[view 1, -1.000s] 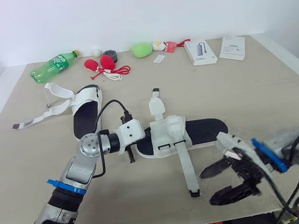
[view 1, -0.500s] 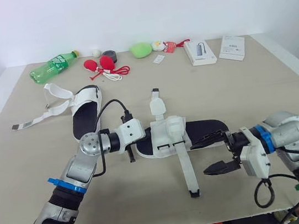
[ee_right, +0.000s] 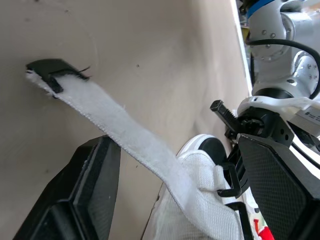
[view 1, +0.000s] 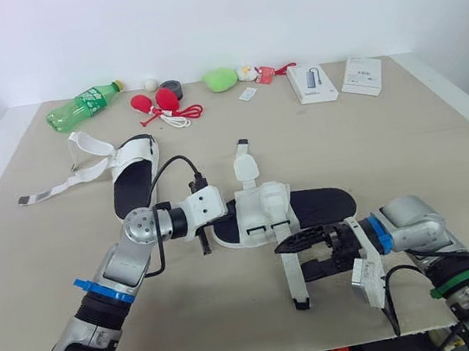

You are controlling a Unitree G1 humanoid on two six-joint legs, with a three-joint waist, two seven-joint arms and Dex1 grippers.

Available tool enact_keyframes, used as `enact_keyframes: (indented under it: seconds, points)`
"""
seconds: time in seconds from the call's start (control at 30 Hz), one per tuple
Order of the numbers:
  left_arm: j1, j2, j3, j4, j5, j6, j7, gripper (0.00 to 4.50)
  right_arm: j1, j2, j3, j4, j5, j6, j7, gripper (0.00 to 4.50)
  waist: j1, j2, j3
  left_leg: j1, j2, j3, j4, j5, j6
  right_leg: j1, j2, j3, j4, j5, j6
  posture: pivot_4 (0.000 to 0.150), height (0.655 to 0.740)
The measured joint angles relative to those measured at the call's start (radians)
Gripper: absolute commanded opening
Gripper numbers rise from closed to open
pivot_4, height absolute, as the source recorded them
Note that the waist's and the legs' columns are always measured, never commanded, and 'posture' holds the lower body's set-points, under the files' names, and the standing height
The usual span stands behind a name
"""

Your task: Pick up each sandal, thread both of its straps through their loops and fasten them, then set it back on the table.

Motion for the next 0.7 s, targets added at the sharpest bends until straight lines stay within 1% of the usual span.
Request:
enact_keyframes:
  seconds: [0.03, 0.07, 0.13, 0.17, 0.2, 0.37, 0.43, 0.47, 0.5, 0.53, 0.57, 0.6, 0.7]
  points:
    - [0.0, 0.0, 0.0, 0.0, 0.0, 0.0, 0.0, 0.0, -0.002, -0.009, 0.013, -0.001, -0.001, 0.009, -0.023, 2.16, 0.0, 0.0, 0.0, 0.0, 0.0, 0.0, 0.0, 0.0, 0.0, 0.0, 0.0, 0.0, 0.0, 0.0, 0.0, 0.15, 0.74]
    - [0.0, 0.0, 0.0, 0.0, 0.0, 0.0, 0.0, 0.0, -0.005, -0.02, 0.029, -0.002, -0.003, 0.012, -0.04, 1.77, 0.0, 0.0, 0.0, 0.0, 0.0, 0.0, 0.0, 0.0, 0.0, 0.0, 0.0, 0.0, 0.0, 0.0, 0.0, 0.15, 0.74]
    - [0.0, 0.0, 0.0, 0.0, 0.0, 0.0, 0.0, 0.0, -0.011, -0.035, 0.052, -0.003, -0.011, 0.016, -0.066, 0.87, 0.0, 0.0, 0.0, 0.0, 0.0, 0.0, 0.0, 0.0, 0.0, 0.0, 0.0, 0.0, 0.0, 0.0, 0.0, 0.15, 0.74]
    - [0.0, 0.0, 0.0, 0.0, 0.0, 0.0, 0.0, 0.0, -0.015, -0.048, 0.07, -0.004, -0.012, 0.017, -0.079, 0.26, 0.0, 0.0, 0.0, 0.0, 0.0, 0.0, 0.0, 0.0, 0.0, 0.0, 0.0, 0.0, 0.0, 0.0, 0.0, 0.15, 0.74]
    - [0.0, -0.001, 0.0, 0.0, 0.0, 0.0, 0.0, 0.0, -0.016, -0.061, 0.082, -0.01, -0.011, 0.02, -0.09, 0.12, 0.0, 0.0, 0.0, 0.0, 0.0, 0.0, 0.0, 0.0, 0.0, 0.0, 0.0, 0.0, 0.0, 0.0, 0.0, 0.15, 0.74]
    - [0.0, -0.002, 0.0, 0.0, 0.0, -0.001, 0.0, 0.0, -0.014, -0.121, 0.146, -0.054, 0.028, 0.067, -0.122, 0.12, 0.0, 0.0, 0.0, 0.0, 0.0, 0.0, 0.0, 0.0, 0.0, 0.0, 0.0, 0.0, 0.0, 0.0, 0.0, 0.15, 0.74]
    - [0.0, -0.003, -0.001, 0.0, 0.0, -0.001, 0.001, 0.0, 0.015, -0.142, 0.16, -0.098, 0.108, 0.153, -0.125, 0.12, 0.0, 0.0, 0.0, 0.0, 0.0, 0.0, 0.0, 0.0, 0.0, 0.0, 0.0, 0.0, 0.0, 0.0, 0.0, 0.15, 0.74]
    - [0.0, -0.003, -0.001, 0.001, 0.0, -0.001, 0.001, 0.0, 0.048, -0.146, 0.162, -0.147, 0.2, 0.272, -0.127, 0.12, 0.0, 0.0, 0.0, 0.0, 0.0, 0.0, 0.0, 0.0, 0.0, 0.0, 0.0, 0.001, 0.0, 0.0, 0.0, 0.15, 0.74]
    - [0.0, -0.003, -0.001, 0.001, 0.001, -0.001, 0.001, 0.0, 0.058, -0.146, 0.163, -0.167, 0.236, 0.328, -0.126, 0.12, 0.001, 0.0, 0.0, 0.0, 0.0, 0.0, 0.0, 0.0, 0.0, 0.0, 0.0, 0.001, 0.0, 0.0, 0.0, 0.15, 0.74]
    - [0.0, -0.003, -0.001, 0.001, 0.001, -0.001, 0.001, 0.0, 0.079, -0.15, 0.163, -0.231, 0.338, 0.494, -0.127, 0.12, 0.001, 0.0, 0.0, 0.0, 0.0, 0.0, 0.0, 0.0, 0.0, 0.0, 0.0, 0.001, 0.0, 0.0, 0.0, 0.15, 0.74]
    - [0.0, -0.003, -0.001, 0.001, 0.001, -0.001, 0.001, 0.0, 0.082, -0.152, 0.163, -0.252, 0.369, 0.55, -0.127, 0.12, 0.001, 0.0, 0.0, 0.0, 0.0, 0.0, 0.0, 0.0, 0.0, 0.001, 0.0, 0.001, 0.0, 0.0, 0.0, 0.15, 0.74]
    - [0.0, -0.003, -0.001, 0.001, 0.001, -0.002, 0.001, 0.0, 0.086, -0.169, 0.16, -0.326, 0.465, 0.748, -0.132, 0.12, 0.002, 0.0, 0.0, 0.0, 0.0, 0.0, 0.001, 0.0, 0.0, 0.001, 0.0, 0.001, 0.001, 0.0, -0.001, 0.15, 0.74]
    - [0.0, -0.004, -0.001, 0.003, 0.002, -0.002, 0.002, 0.0, 0.073, -0.166, 0.126, -0.398, 0.593, 1.072, -0.187, 0.12, 0.002, 0.0, 0.0, 0.0, 0.0, 0.0, 0.002, 0.0, 0.0, 0.001, 0.0, 0.001, 0.001, 0.001, -0.001, 0.15, 0.74]
